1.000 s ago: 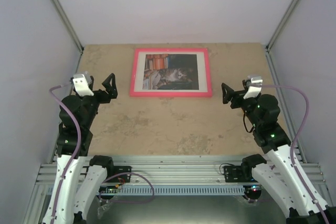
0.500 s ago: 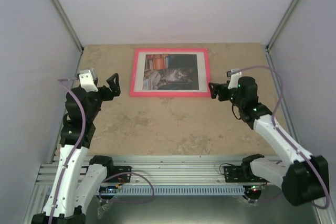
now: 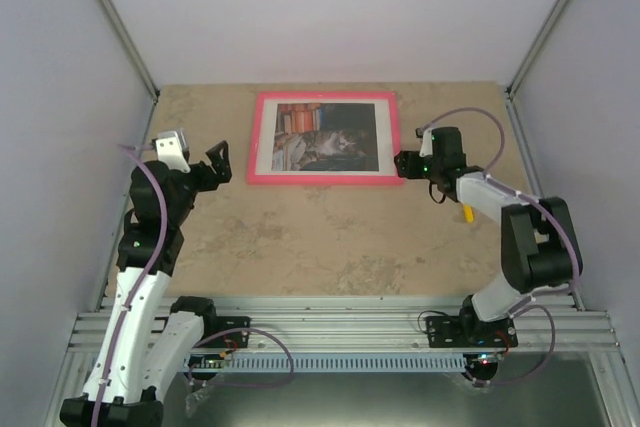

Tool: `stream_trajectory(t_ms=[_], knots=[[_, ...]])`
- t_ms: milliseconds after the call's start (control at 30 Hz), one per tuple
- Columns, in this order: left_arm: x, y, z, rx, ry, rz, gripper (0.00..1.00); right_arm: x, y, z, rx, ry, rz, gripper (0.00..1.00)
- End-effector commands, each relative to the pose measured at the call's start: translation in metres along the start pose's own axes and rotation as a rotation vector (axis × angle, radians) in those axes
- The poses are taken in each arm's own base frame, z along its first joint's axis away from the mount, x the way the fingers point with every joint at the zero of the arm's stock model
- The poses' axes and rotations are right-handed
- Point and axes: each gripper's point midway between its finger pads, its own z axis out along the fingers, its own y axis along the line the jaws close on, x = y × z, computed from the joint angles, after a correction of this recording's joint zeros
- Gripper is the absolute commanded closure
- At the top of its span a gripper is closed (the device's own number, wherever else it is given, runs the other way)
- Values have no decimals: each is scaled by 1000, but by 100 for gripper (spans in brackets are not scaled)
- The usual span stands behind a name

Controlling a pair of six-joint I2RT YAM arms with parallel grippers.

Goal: Take the photo out of the frame

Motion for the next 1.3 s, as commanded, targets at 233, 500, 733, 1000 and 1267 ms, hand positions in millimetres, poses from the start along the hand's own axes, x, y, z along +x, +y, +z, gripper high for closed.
stream_trajectory(t_ms=[233,500,733,1000,1267], knots=[[-11,-4,-4,15,-17,9,0,0,-6,58,-19,72,-5,41],[-10,-4,-3,20,-14,7,0,12,-11,78,-13,114,-5,52],[-8,-3,-1,20,-5,6,0,27,-13,85,-15,162,0,61],[-4,-1,4,13,14,2,0,31,-11,73,-23,167,-14,78],[21,5,27,0,125,-40,0,43,-7,48,-35,158,9,81]])
